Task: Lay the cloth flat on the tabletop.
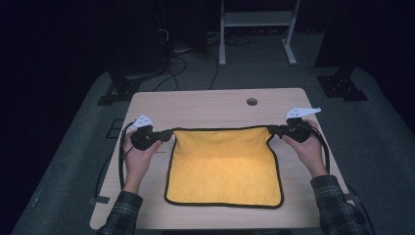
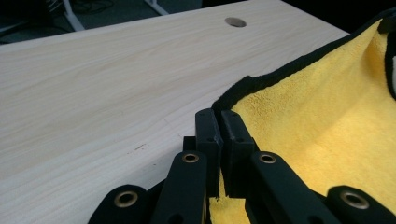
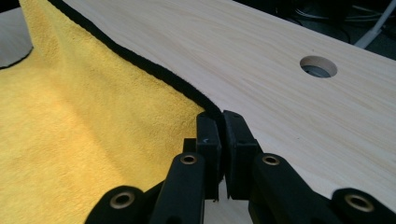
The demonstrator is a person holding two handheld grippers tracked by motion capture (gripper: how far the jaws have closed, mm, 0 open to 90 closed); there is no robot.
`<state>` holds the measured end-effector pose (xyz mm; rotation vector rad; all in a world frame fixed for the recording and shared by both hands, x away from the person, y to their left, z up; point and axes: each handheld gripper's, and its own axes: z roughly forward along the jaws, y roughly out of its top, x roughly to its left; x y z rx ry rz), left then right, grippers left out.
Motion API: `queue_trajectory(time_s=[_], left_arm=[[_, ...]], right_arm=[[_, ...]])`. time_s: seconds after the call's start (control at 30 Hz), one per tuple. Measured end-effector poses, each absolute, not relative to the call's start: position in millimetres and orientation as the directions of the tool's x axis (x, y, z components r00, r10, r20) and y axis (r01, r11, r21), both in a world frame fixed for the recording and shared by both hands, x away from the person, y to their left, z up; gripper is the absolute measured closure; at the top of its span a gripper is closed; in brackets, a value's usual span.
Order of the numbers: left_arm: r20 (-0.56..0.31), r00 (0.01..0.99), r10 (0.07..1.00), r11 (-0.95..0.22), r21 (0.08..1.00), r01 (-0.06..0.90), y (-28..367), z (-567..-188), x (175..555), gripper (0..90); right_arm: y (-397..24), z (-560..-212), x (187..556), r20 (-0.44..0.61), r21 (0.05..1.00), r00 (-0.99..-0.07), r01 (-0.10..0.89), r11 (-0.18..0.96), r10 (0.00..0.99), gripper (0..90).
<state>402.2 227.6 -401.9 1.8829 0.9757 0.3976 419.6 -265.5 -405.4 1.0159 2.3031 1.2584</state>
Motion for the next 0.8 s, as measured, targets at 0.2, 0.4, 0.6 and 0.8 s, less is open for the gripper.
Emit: queue_trajectory(time_s=[0.2, 0.4, 0.6, 0.8], left_arm=[[-0.123, 0.62, 0.775, -0.25, 0.841, 0.479, 224.3, -410.1, 417.0, 86.9], [-0.133, 0.607, 0.784, -0.253, 0.824, 0.507, 222.0, -420.3, 433.1, 86.9], [-0.147, 0.58, 0.801, -0.243, 0.806, 0.54, 222.2, -433.0, 448.2, 86.7], [-0.137, 0.558, 0.818, -0.256, 0.783, 0.567, 218.1, -443.5, 458.8, 86.0]], right_arm=[[-264.0, -421.2, 435.4, 0.052, 0.811, -0.669, 0.462, 0.36, 0.741, 84.2], [-261.2, -433.5, 451.1, 0.049, 0.78, -0.652, 0.498, 0.379, 0.757, 84.1], [-258.4, -440.7, 463.7, 0.06, 0.768, -0.641, 0.519, 0.375, 0.766, 83.6], [-258.3, -454.5, 471.2, 0.071, 0.746, -0.615, 0.555, 0.367, 0.786, 81.0]])
